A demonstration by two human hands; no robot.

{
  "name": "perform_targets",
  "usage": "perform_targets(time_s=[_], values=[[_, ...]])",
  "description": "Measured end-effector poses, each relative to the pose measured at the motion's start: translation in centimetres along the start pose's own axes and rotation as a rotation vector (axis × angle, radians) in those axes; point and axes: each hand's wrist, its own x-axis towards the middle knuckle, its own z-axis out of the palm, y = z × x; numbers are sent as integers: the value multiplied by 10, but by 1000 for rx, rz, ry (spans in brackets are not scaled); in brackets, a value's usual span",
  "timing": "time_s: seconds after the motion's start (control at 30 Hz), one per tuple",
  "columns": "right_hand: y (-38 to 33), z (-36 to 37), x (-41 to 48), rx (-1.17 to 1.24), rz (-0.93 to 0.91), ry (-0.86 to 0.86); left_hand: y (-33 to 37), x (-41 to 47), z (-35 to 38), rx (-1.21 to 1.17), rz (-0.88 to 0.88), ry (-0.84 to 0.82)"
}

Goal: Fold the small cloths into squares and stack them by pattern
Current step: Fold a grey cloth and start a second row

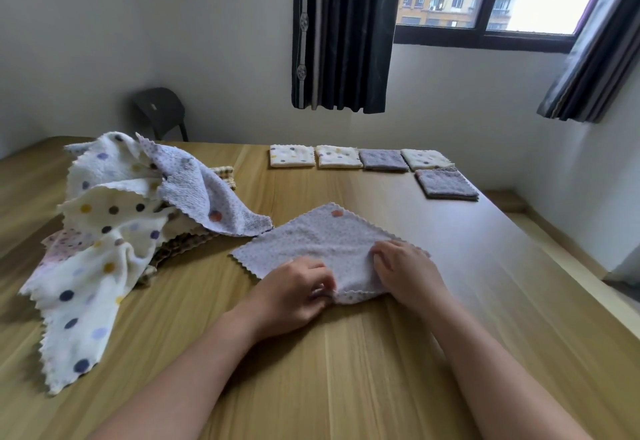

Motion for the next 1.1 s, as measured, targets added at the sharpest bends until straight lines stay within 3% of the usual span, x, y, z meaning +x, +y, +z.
perform_targets(time_s=[0.17,0.27,0.4,0.47,0.57,0.67,0.77,0.87,0.97,1.1], values=[[9,-13,-1,-146,265,-4,-3,-3,0,-63,-67,114],[12,-18,-7,-302,276,-51,-3,-1,2,-5,-37,144],[17,-20,-12,-96,114,-6,-7,-2,-3,-168,-211,298],[12,-22,-15,10,-55,-96,-10,-3,-7,-264,-299,375],[-1,-16,-19,-38,-232,-167,-12,-4,-12,-327,-361,461],[-4,-10,-18,-44,-226,-29,-16,-5,-15,-372,-400,529],[3,-10,-16,-8,-69,177,-24,-7,-16,-383,-435,573],[13,-11,-16,222,-66,306,-32,-9,-15,-411,-479,611],[16,-15,-19,551,-72,291,-33,-10,-17,-464,-516,645],[21,-14,-14,799,67,277,-33,-5,-21,-475,-554,656]])
